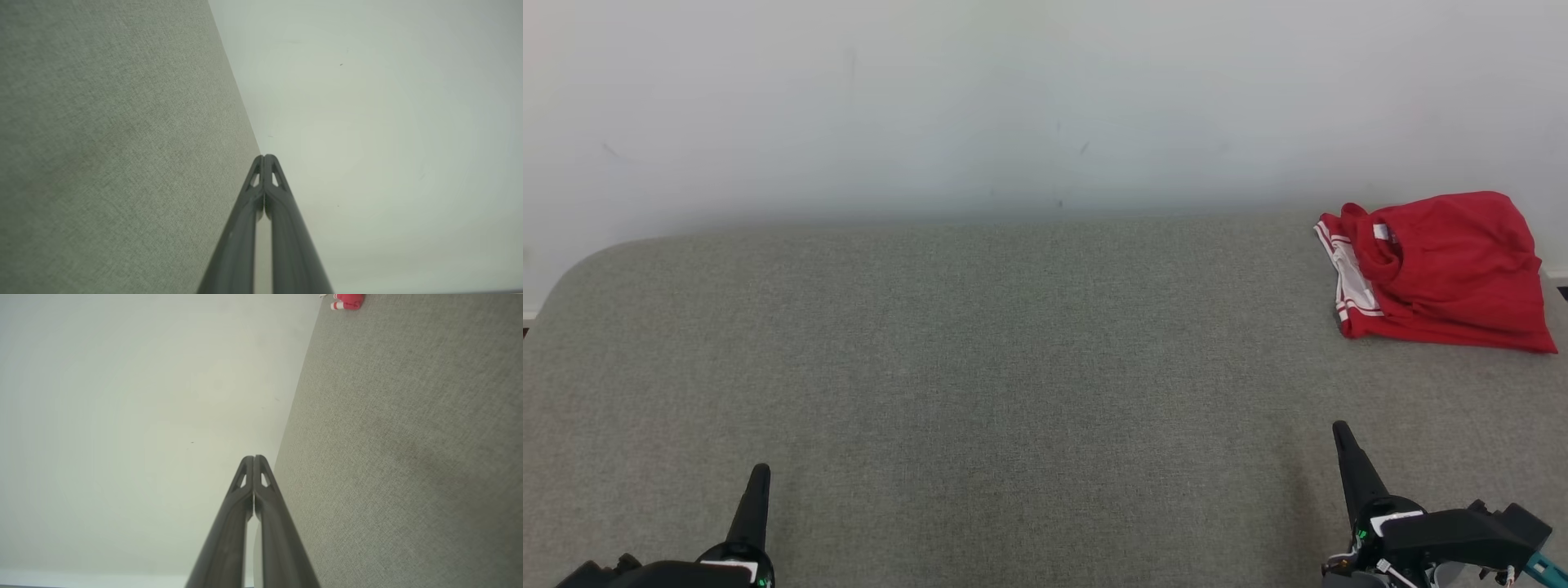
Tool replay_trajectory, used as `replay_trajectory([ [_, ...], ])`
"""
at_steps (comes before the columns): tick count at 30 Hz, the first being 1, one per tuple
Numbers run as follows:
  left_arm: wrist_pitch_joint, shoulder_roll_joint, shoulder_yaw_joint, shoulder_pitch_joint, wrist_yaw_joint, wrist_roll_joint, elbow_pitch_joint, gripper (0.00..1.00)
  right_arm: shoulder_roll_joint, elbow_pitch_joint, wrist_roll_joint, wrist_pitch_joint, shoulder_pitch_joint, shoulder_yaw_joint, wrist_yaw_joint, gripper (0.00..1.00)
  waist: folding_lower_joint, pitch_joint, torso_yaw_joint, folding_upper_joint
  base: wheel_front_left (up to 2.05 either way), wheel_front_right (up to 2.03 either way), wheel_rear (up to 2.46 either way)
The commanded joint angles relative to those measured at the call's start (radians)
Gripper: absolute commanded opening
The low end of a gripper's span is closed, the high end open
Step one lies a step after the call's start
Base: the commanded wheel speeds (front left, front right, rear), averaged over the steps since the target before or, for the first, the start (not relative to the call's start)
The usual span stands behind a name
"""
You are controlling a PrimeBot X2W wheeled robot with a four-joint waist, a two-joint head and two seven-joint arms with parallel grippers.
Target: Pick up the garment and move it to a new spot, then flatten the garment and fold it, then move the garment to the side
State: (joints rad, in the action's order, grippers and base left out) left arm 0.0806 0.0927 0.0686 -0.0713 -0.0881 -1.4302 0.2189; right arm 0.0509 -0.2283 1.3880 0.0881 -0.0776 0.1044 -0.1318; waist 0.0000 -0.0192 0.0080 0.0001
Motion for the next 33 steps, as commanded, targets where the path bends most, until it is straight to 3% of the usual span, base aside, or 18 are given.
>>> replay_trajectory([
  [1, 0.003, -0.004, 0.008, -0.02, -0.008, -0.019, 0.0, 0.0, -0.001, 0.002, 0.021, 0.004, -0.012, 0.002, 0.002, 0.0, 0.0, 0.001, 0.0, -0.0001, 0.0, 0.0, 0.0],
  [33, 0.035, -0.044, 0.048, -0.043, -0.046, -0.186, 0.029, 0.0, -0.001, -0.018, 0.226, 0.027, -0.035, 0.011, 0.002, 0.0, 0.0, 0.022, -0.008, -0.0001, 0.0, 0.0, 0.0],
])
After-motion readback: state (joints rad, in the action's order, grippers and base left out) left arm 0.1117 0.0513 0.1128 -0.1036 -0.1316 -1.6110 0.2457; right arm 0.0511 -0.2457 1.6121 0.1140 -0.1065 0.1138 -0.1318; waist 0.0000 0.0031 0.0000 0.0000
